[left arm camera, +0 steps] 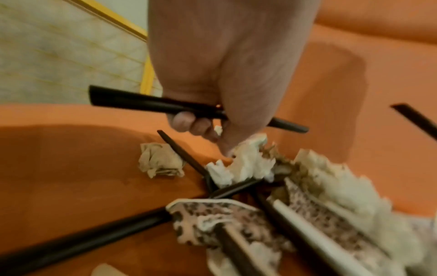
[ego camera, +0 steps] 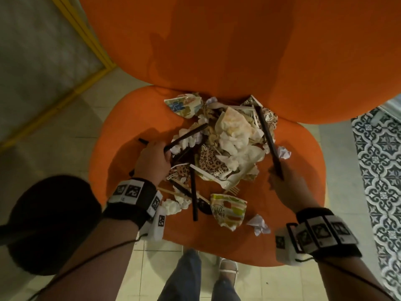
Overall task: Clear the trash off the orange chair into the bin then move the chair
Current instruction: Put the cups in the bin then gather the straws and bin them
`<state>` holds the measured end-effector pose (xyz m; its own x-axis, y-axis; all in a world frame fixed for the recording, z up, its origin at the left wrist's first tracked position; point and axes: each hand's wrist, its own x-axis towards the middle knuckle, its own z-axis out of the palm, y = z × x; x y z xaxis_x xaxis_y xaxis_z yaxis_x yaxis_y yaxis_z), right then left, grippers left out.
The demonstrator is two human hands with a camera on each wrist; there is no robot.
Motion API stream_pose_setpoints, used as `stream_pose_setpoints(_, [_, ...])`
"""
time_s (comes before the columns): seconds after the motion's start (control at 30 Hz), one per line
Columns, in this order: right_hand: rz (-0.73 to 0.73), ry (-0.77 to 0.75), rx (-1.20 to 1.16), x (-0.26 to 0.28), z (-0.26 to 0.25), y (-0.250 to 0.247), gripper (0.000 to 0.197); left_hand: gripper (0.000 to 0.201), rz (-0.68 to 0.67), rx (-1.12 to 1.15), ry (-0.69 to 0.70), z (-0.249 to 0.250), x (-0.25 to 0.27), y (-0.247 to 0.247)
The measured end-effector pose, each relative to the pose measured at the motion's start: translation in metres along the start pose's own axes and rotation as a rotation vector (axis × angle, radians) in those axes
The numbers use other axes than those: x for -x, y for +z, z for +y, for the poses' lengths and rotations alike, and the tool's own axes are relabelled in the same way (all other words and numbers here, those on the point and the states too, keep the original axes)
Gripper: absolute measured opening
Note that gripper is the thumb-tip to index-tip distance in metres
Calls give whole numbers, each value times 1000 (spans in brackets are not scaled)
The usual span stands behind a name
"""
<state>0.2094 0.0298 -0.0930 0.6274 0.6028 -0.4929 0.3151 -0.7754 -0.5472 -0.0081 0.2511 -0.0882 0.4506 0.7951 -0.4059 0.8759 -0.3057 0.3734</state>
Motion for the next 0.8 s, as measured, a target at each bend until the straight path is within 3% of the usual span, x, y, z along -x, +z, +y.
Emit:
stream_pose_setpoints(0.03, [48, 51, -78, 0, -1, 7, 13, 5, -34, -52, 22, 0, -7, 2])
stream_pose_setpoints(0.1, [126, 112, -156, -3, -6, 21, 10, 27, -112, -155, 70, -2, -21, 7])
stream_pose_setpoints(0.2, [184, 146, -181, -9, -19, 36, 30, 46, -165, -213, 106, -5, -36, 12])
stream_pose_setpoints(0.4, [281, 161, -170, -25, -37, 44, 27, 30, -148, -178, 146, -6, -45, 11])
stream_pose_setpoints(0.7, [649, -356, -169, -21, -72, 20, 16, 44, -181, -203, 124, -12, -50, 10])
stream_pose_setpoints(0.8, [660, -478, -95, -20, -78, 14, 16, 45, -165, -240, 130, -10, -51, 6])
